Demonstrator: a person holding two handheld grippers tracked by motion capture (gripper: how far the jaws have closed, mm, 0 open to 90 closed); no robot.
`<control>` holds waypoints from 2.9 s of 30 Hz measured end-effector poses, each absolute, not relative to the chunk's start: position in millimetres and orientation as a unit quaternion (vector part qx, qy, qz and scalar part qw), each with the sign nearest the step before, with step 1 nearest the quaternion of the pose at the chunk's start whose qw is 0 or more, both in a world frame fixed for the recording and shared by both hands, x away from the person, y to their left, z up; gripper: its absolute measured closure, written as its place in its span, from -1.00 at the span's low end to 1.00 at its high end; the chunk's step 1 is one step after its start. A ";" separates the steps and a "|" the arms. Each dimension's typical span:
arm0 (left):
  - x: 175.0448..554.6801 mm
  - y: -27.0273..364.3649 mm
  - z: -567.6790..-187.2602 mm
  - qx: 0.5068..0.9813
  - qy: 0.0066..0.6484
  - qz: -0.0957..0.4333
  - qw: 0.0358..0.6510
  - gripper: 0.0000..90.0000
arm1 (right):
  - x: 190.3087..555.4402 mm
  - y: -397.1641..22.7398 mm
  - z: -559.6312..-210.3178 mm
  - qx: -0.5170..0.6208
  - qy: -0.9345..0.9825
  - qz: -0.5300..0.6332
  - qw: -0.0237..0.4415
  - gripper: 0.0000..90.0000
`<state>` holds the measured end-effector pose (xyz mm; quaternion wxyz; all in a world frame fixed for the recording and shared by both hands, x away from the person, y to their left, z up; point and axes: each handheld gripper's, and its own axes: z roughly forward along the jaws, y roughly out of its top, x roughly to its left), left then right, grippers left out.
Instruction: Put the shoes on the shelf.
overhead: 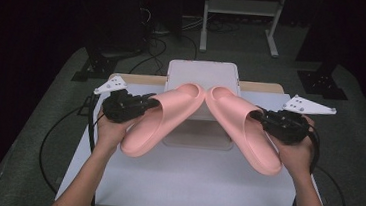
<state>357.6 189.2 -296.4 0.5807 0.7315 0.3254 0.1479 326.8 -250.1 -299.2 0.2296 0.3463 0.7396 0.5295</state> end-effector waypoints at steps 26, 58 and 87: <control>390.4 182.7 -297.9 0.712 0.345 0.162 0.590 0.62 | 360.2 -244.6 -303.4 0.376 0.716 0.538 0.238 0.80; 431.9 167.9 -292.4 0.709 0.383 0.165 0.569 0.61 | 401.9 -238.1 -299.5 0.426 0.704 0.517 0.237 0.79; 447.0 155.6 -292.4 0.702 0.413 0.156 0.559 0.56 | 416.8 -231.6 -297.8 0.443 0.704 0.500 0.241 0.73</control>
